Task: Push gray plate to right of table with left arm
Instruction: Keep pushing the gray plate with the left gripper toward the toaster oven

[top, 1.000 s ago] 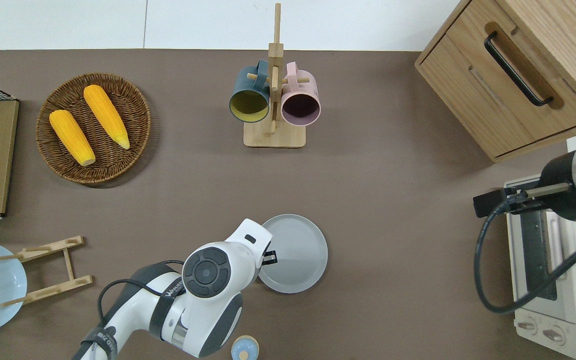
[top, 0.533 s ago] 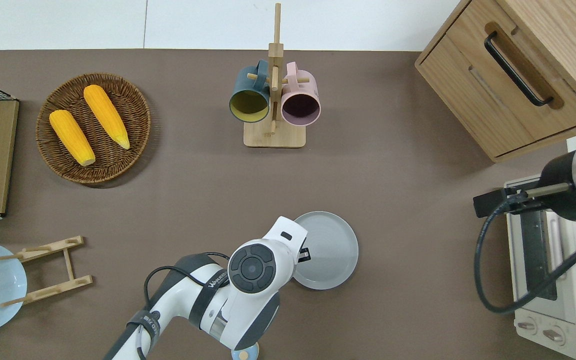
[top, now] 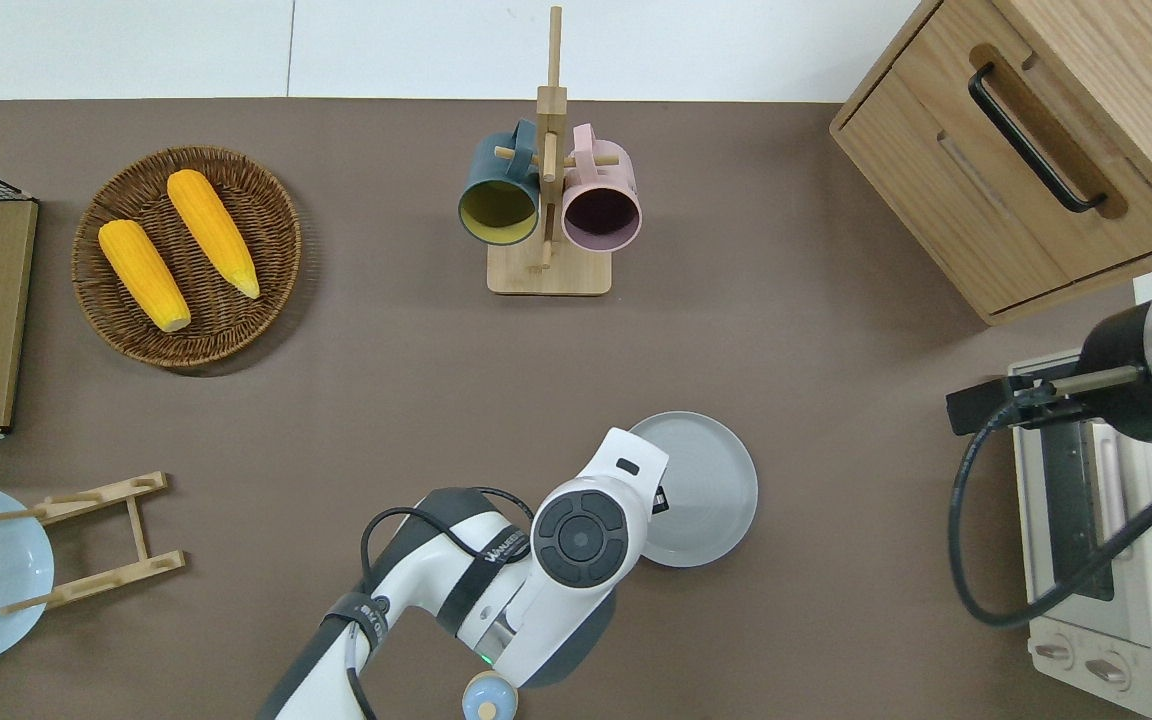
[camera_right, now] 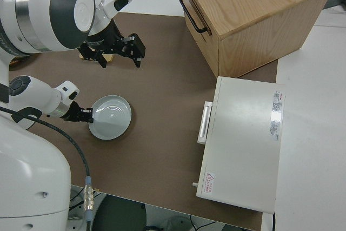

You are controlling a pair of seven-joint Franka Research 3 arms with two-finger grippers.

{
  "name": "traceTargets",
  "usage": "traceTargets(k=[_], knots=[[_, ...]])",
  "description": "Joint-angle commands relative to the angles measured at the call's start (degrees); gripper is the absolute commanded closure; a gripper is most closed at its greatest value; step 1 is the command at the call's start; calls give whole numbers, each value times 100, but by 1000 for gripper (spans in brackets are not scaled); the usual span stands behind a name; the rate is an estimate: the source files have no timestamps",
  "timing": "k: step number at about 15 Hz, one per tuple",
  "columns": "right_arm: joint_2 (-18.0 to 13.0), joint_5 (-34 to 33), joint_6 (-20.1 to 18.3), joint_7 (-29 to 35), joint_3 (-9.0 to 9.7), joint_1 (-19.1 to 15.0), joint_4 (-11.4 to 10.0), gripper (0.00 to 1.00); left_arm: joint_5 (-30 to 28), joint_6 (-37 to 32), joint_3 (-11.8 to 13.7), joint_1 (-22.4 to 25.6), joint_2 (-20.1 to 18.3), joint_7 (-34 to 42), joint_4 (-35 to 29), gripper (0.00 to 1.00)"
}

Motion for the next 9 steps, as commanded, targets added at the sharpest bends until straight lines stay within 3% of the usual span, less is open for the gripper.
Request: traceTargets(k=[1, 9], knots=[[-17, 59, -83, 14, 86, -115, 46, 17, 338, 22, 77, -232, 542, -523, 521, 1000], [-17, 59, -83, 14, 86, -115, 46, 17, 522, 13, 77, -583, 921, -962, 1066, 1000]])
